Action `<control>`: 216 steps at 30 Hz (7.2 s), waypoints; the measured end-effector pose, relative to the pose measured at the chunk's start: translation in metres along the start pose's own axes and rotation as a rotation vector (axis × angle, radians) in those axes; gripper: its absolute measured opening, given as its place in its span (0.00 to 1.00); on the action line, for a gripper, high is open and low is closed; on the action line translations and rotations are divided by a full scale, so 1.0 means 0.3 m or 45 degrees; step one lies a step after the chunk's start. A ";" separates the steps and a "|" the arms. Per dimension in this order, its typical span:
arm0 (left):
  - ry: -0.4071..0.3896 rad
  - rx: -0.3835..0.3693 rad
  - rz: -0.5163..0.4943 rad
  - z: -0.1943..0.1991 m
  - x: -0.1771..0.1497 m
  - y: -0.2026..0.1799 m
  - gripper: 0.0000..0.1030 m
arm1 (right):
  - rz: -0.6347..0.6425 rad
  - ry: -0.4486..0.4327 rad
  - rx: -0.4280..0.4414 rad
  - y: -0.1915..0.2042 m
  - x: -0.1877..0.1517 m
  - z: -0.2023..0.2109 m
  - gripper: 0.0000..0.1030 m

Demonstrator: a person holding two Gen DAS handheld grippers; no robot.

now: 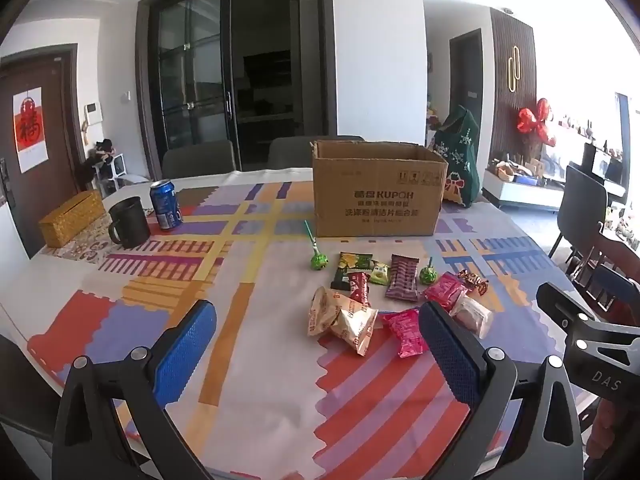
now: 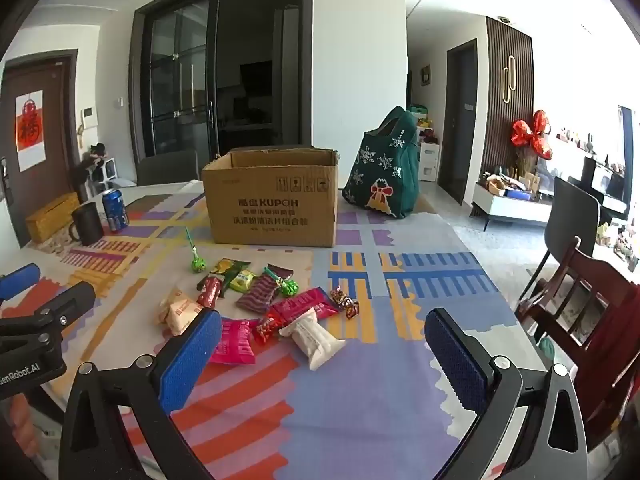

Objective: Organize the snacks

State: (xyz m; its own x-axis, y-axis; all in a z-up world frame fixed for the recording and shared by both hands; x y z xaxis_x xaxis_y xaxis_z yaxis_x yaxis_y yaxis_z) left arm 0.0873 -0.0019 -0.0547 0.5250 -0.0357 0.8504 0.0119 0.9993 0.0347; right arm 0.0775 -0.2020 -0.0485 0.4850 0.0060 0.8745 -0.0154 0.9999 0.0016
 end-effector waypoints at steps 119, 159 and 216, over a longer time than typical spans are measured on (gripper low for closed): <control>0.189 -0.189 -0.191 -0.361 -0.036 0.042 0.92 | 0.114 0.373 0.199 0.243 -0.110 -0.354 0.89; 0.544 -0.406 0.035 -0.540 -0.149 -0.072 0.40 | -0.023 0.657 0.407 0.316 -0.247 -0.532 0.43; 0.045 -0.260 -0.072 -0.631 0.679 -0.144 0.37 | -0.039 0.038 0.367 0.123 0.587 -0.631 0.42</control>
State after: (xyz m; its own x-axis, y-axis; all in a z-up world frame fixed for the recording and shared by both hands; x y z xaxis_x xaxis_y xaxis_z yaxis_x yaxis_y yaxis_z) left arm 0.3548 -0.0507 0.0177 0.5479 -0.0953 0.8311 0.2126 0.9767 -0.0281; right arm 0.3278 -0.1614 0.0136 0.5144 -0.0196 0.8573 -0.2460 0.9544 0.1694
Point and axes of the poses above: each gripper's, at about its wrist camera, not at the fingertips, and z roughly against the way its jaws point, y to its left, x to its top, the point moved 10 cm from there along -z, roughly the way its jaws point, and after that the axes turned 2 degrees about x, right-handed, at the moved point
